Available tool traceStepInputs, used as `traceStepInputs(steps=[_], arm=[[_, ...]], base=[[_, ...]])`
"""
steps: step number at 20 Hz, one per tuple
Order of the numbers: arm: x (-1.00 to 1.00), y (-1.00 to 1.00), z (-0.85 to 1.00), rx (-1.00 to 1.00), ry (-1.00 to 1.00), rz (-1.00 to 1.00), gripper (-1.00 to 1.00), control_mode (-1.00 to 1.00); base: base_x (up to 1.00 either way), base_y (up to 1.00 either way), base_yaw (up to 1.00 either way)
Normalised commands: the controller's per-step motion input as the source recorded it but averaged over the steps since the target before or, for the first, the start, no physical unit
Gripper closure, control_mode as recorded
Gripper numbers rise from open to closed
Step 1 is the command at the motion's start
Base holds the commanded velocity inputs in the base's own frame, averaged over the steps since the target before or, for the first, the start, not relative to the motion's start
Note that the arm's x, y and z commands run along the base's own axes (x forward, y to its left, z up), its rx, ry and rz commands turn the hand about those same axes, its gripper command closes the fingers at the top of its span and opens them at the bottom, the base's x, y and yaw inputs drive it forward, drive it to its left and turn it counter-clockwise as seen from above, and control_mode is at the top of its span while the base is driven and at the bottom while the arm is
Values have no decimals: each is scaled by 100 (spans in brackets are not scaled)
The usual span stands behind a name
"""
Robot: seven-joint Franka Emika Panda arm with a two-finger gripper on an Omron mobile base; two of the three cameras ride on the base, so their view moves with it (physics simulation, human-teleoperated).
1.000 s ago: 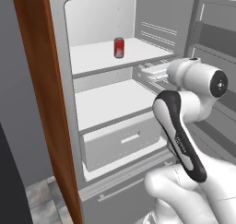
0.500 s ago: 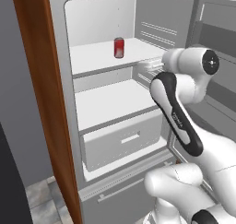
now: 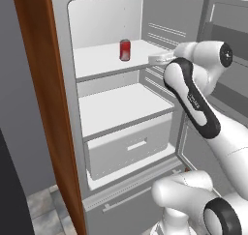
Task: Open the fridge, grab two sodas, and place both sodas inside the bowl with ice on the dining counter.
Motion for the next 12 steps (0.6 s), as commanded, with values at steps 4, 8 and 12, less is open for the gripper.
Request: traceStepInputs(steps=[4,8,12], arm=[[38,-17,9,7,-4,8,-100,-100],[41,-14,3,4,-2,7,-100,-100],[39,0,0,0,0,1,-100,-100]], base=[[0,0,0],[0,0,0],[0,0,0]])
